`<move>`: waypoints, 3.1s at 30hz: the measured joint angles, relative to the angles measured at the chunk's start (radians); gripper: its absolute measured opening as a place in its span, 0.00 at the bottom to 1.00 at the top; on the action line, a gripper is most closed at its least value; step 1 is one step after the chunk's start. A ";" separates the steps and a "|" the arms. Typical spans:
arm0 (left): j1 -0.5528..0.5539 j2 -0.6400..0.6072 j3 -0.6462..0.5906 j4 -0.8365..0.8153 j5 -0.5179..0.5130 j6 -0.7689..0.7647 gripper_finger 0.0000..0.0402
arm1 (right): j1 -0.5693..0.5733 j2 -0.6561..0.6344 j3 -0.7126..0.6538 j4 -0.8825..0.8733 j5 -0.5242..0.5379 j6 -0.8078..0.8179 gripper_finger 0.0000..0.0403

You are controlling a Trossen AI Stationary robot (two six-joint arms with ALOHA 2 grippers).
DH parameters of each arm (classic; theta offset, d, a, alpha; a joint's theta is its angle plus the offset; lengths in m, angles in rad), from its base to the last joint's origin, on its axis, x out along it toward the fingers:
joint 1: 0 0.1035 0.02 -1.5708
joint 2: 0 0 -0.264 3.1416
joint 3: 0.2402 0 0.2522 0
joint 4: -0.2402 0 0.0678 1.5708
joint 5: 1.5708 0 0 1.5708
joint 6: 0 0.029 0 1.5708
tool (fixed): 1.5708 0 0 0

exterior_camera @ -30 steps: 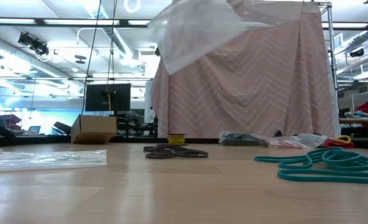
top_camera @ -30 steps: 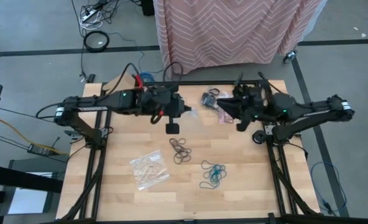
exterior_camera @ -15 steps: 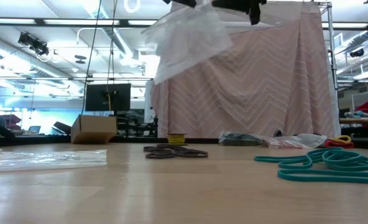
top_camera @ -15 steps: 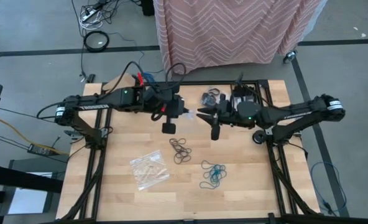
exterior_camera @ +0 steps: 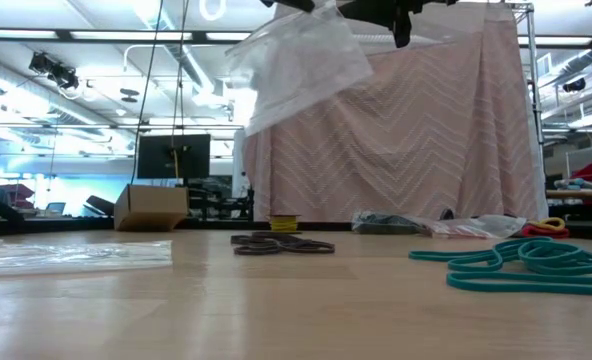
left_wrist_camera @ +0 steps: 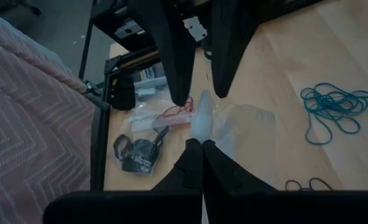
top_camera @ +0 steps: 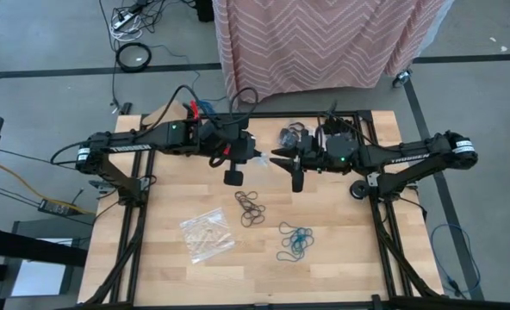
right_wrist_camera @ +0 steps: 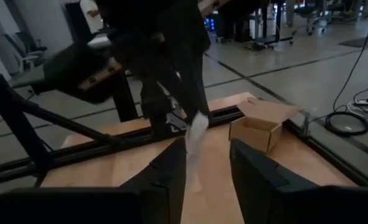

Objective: Sort rubber bands
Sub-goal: Open the transparent zip bag

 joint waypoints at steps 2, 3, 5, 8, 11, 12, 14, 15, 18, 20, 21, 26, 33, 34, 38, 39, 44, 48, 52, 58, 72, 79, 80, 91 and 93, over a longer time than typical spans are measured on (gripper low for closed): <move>0.000 0.000 0.000 0.001 0.000 0.000 0.00 | -0.001 0.000 0.000 0.003 0.001 0.008 0.28; 0.000 0.000 0.000 0.001 0.004 0.000 0.00 | -0.002 0.000 0.000 0.002 0.004 0.019 0.28; 0.000 0.000 0.000 0.002 0.020 -0.001 0.00 | -0.006 0.000 0.000 0.002 0.007 0.040 0.27; 0.000 0.000 0.000 0.004 0.028 -0.001 0.00 | -0.009 0.000 0.000 0.002 -0.012 0.043 0.25; 0.000 0.000 0.000 0.020 0.031 -0.001 0.00 | -0.009 0.000 0.000 0.002 -0.017 0.043 0.20; 0.000 0.000 0.000 0.025 0.031 -0.001 0.00 | -0.009 0.000 0.000 0.002 -0.018 0.043 0.18; 0.000 0.000 0.000 0.036 0.031 -0.001 0.00 | -0.009 0.000 0.000 0.002 -0.022 0.043 0.14; 0.000 0.000 0.000 0.043 0.034 -0.001 0.00 | -0.009 0.000 0.000 0.002 -0.030 0.044 0.12; 0.000 0.000 0.000 0.054 0.038 -0.001 0.00 | -0.009 0.000 0.000 0.002 -0.043 0.043 0.04; 0.000 0.000 0.000 0.052 0.038 -0.001 0.00 | -0.009 0.000 0.000 0.002 -0.044 0.044 0.01; 0.000 0.000 0.000 0.050 0.038 -0.001 0.00 | -0.009 0.000 0.000 0.004 -0.044 0.044 0.01; 0.000 0.000 0.000 0.048 0.038 -0.002 0.01 | -0.014 0.000 0.000 0.007 -0.044 0.070 0.00; 0.008 -0.001 0.000 0.045 0.142 -0.007 0.09 | -0.015 0.000 0.000 0.006 -0.043 0.078 0.00; 0.011 -0.001 0.000 0.044 0.178 -0.015 0.11 | -0.015 0.000 0.000 0.007 -0.043 0.078 0.00; 0.019 -0.001 0.000 0.047 0.259 -0.054 0.20 | -0.015 0.000 0.000 0.007 -0.042 0.080 0.00; 0.020 -0.001 0.000 0.049 0.257 -0.072 0.23 | -0.015 0.000 0.000 0.007 -0.043 0.080 0.00; 0.032 -0.001 0.000 0.051 0.206 -0.079 0.35 | -0.015 0.000 0.000 0.006 -0.066 0.080 0.00; 0.033 -0.001 0.000 0.060 0.170 -0.077 0.41 | -0.014 0.000 0.000 0.006 -0.074 0.080 0.00; 0.033 -0.001 -0.001 0.084 0.187 -0.078 0.44 | -0.014 0.000 0.000 0.006 -0.082 0.081 0.00; 0.033 0.035 -0.001 0.083 0.198 -0.103 0.46 | -0.013 0.000 0.000 0.006 -0.097 0.086 0.00; 0.032 0.048 0.036 0.060 0.218 -0.128 0.19 | -0.013 0.000 0.000 -0.030 -0.083 0.099 0.00; 0.049 0.052 0.043 -0.016 0.226 -0.127 0.13 | -0.014 0.000 0.000 -0.025 -0.073 0.099 0.00; 0.053 0.054 0.043 -0.030 0.230 -0.127 0.13 | -0.014 0.000 0.000 -0.025 -0.073 0.099 0.00; 0.107 0.055 0.042 -0.027 0.323 -0.135 0.26 | -0.014 0.000 0.000 -0.012 -0.076 0.098 0.00; 0.118 0.055 0.042 -0.028 0.357 -0.158 0.30 | -0.014 0.000 0.000 -0.001 -0.076 0.098 0.00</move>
